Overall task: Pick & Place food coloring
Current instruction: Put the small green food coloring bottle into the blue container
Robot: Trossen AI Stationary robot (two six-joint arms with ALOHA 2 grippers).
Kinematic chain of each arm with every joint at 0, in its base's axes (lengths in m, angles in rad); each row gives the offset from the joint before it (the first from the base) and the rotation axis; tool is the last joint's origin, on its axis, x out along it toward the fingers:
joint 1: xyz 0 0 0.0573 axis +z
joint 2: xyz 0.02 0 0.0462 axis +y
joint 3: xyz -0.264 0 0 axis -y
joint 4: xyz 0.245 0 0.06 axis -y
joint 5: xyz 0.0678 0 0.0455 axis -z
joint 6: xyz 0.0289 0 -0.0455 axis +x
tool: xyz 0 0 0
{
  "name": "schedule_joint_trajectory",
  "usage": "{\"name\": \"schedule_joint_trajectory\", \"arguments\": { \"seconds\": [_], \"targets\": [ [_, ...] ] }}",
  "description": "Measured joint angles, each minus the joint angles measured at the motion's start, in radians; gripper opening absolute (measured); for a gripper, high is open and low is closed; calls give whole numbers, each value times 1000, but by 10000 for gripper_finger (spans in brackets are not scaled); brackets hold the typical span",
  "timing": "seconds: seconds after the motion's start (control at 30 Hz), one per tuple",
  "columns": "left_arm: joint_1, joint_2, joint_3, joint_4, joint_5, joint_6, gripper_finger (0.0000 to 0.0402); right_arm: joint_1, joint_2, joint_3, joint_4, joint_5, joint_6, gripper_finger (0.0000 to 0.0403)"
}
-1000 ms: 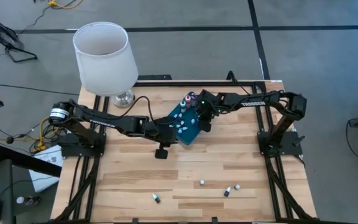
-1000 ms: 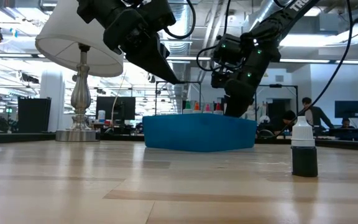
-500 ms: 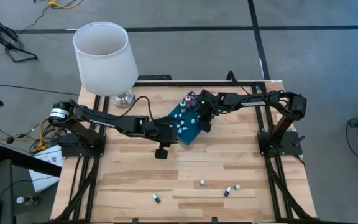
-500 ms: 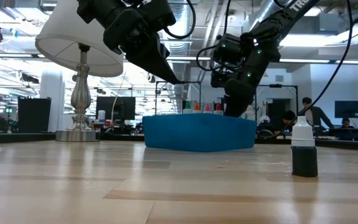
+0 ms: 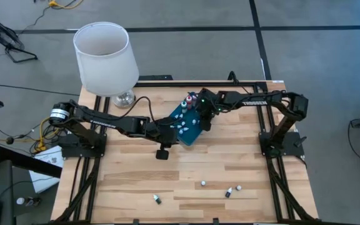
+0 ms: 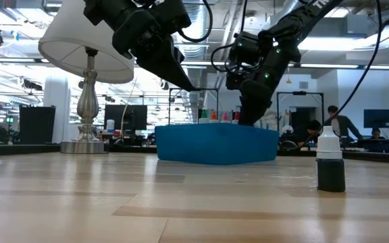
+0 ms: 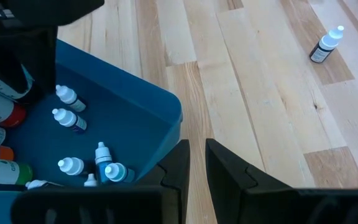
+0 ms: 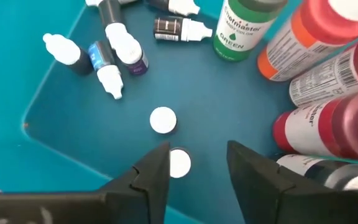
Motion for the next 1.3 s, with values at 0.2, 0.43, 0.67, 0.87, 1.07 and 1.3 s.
{"name": "schedule_joint_trajectory", "arguments": {
  "seconds": [0.2, 0.43, 0.67, 0.87, 1.07, 1.3],
  "targets": [
    [0, 0, 0, -9, 0, 0, 41, 1, -42, 46, -60, 24, -1, 149],
    [-11, 0, 0, -53, -1, 33, 41, 67, -194, 39, -150, 23, -41, 133],
    [-59, -4, 0, -89, 105, 42, 41, 215, -414, -89, -153, 22, -53, 121],
    [-113, -4, 0, -85, 316, 23, 41, 334, -584, -226, -80, 21, -53, 120],
    [-193, -1, 0, -119, 385, -122, 41, 419, -671, -322, -1, 22, 34, 120],
    [-335, 0, -42, -106, 365, -304, 41, 514, -679, -397, 117, 61, 79, 120]
  ]
}}
